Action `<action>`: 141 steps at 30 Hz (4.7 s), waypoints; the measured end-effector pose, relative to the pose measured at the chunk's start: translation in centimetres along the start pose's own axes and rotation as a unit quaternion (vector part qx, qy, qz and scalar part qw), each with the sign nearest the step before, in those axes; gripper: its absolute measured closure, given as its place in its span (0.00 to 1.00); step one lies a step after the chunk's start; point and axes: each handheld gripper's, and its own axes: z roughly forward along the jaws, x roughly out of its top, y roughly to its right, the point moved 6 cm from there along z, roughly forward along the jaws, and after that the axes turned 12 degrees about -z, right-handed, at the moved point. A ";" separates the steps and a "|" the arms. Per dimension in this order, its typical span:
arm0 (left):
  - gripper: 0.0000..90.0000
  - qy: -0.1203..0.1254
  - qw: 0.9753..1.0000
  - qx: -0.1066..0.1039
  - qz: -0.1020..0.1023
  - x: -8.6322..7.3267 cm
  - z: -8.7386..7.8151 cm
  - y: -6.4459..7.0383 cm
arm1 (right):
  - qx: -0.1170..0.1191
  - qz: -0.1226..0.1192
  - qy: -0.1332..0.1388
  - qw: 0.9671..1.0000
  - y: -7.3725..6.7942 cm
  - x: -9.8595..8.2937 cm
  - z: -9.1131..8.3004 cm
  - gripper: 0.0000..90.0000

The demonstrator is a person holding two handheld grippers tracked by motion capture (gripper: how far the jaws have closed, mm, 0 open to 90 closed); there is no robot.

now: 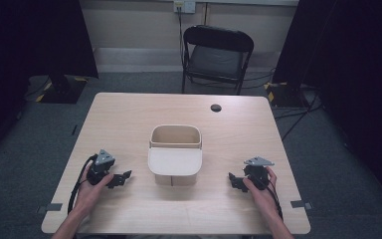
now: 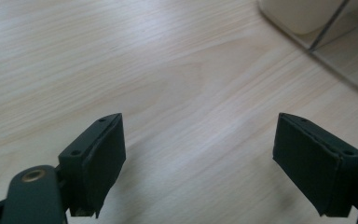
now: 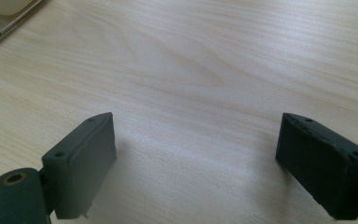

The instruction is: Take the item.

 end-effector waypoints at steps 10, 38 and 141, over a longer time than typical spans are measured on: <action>0.18 0.024 0.999 -0.032 0.023 0.8 -0.5 2.1 | -0.001 0.000 0.000 1.000 0.0 0.0 0.0 0.13; 0.18 0.075 0.989 -0.119 0.048 2.6 -2.1 7.0 | 0.000 0.000 0.000 1.000 0.0 0.0 0.0 0.13; 0.23 0.124 0.976 -0.170 0.065 4.9 -2.8 11.0 | 0.003 -0.003 0.000 1.000 0.0 0.1 0.1 0.12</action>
